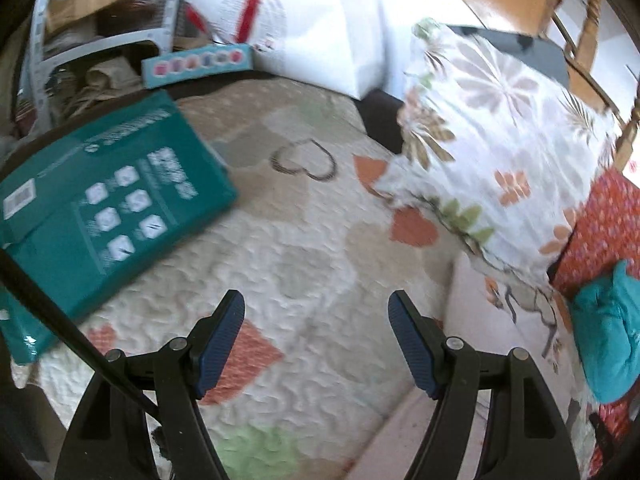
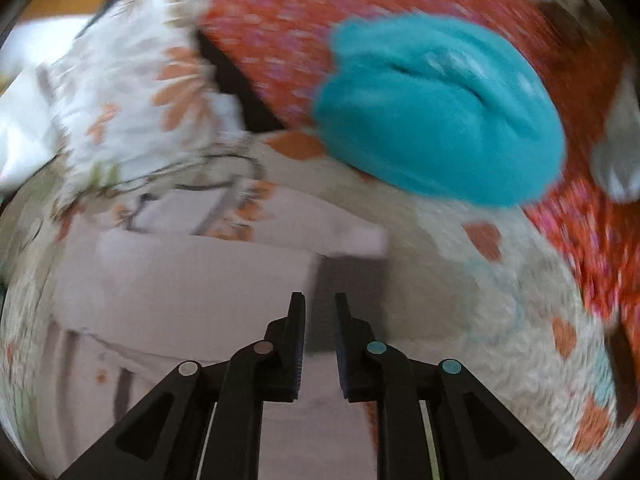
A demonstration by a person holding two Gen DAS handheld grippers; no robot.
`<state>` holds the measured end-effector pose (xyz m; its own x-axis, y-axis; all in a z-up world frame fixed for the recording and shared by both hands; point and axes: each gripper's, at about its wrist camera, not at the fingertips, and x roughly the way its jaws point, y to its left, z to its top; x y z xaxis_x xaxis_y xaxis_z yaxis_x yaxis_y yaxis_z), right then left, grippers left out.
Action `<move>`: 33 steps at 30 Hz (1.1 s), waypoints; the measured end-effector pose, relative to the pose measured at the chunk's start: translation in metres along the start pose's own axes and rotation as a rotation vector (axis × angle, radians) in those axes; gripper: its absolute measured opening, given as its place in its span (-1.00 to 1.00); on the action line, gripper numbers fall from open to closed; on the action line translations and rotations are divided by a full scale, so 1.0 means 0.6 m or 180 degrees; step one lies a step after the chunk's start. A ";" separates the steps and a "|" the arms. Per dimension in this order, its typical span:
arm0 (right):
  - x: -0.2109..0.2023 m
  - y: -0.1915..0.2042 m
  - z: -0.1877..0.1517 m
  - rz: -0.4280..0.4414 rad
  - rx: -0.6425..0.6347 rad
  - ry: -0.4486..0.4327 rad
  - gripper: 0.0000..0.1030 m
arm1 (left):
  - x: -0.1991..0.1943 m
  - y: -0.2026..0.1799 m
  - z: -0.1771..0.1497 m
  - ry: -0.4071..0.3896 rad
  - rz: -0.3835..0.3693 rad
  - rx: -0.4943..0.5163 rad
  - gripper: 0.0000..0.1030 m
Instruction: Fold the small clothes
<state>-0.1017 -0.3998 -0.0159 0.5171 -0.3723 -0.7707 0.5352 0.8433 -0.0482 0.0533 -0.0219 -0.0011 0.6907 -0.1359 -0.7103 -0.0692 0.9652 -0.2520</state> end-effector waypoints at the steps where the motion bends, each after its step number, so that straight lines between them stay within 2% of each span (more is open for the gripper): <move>1: 0.000 0.032 0.010 0.0114 -0.0128 -0.0019 -0.70 | 0.005 -0.009 -0.001 0.0034 -0.0018 0.0036 0.42; 5: 0.022 0.143 0.029 0.0661 -0.0501 0.0079 -0.41 | 0.019 -0.024 0.001 0.0088 -0.0028 0.0100 0.42; 6: 0.029 0.193 0.031 0.0826 -0.0665 0.0118 -0.36 | 0.020 -0.022 0.004 0.0086 -0.0020 0.0081 0.42; 11: 0.063 0.371 0.027 0.1290 -0.1185 0.0275 -0.14 | 0.027 0.011 0.023 0.0080 0.0003 -0.0168 0.42; 14: 0.095 0.439 0.024 0.1250 -0.1310 0.0348 -0.05 | 0.034 0.041 0.032 0.0143 -0.0032 -0.0366 0.43; 16: 0.133 0.472 0.027 0.1104 -0.1320 0.0468 -0.04 | 0.036 0.054 0.035 0.0180 -0.0087 -0.0453 0.43; 18: 0.171 0.490 0.026 0.0839 -0.1348 0.0572 -0.05 | 0.034 0.062 0.036 0.0183 -0.0120 -0.0485 0.43; 19: 0.182 0.491 0.025 0.0802 -0.1338 0.0620 -0.11 | 0.033 0.066 0.036 0.0181 -0.0131 -0.0495 0.43; 20: 0.194 0.492 0.024 0.0786 -0.1292 0.0700 -0.59 | 0.033 0.070 0.036 0.0191 -0.0141 -0.0508 0.43; 21: 0.199 0.487 0.025 0.0806 -0.1216 0.0729 -0.66 | 0.034 0.074 0.034 0.0209 -0.0154 -0.0524 0.43; 26: 0.190 0.497 0.038 0.0920 -0.1040 0.0715 -0.80 | 0.040 0.101 0.032 0.0309 -0.0179 -0.0621 0.43; 28: 0.188 0.521 0.040 0.0982 -0.1049 0.0702 -0.90 | 0.040 0.114 0.030 0.0337 -0.0171 -0.0677 0.43; 33: 0.202 0.602 0.020 0.1062 -0.1233 0.0745 -0.90 | 0.038 0.132 0.032 0.0343 -0.0174 -0.0749 0.43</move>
<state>0.1625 -0.1451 -0.1191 0.4309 -0.0022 -0.9024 0.0609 0.9978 0.0266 0.0772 0.0557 -0.0246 0.6182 -0.2216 -0.7541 -0.2081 0.8790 -0.4289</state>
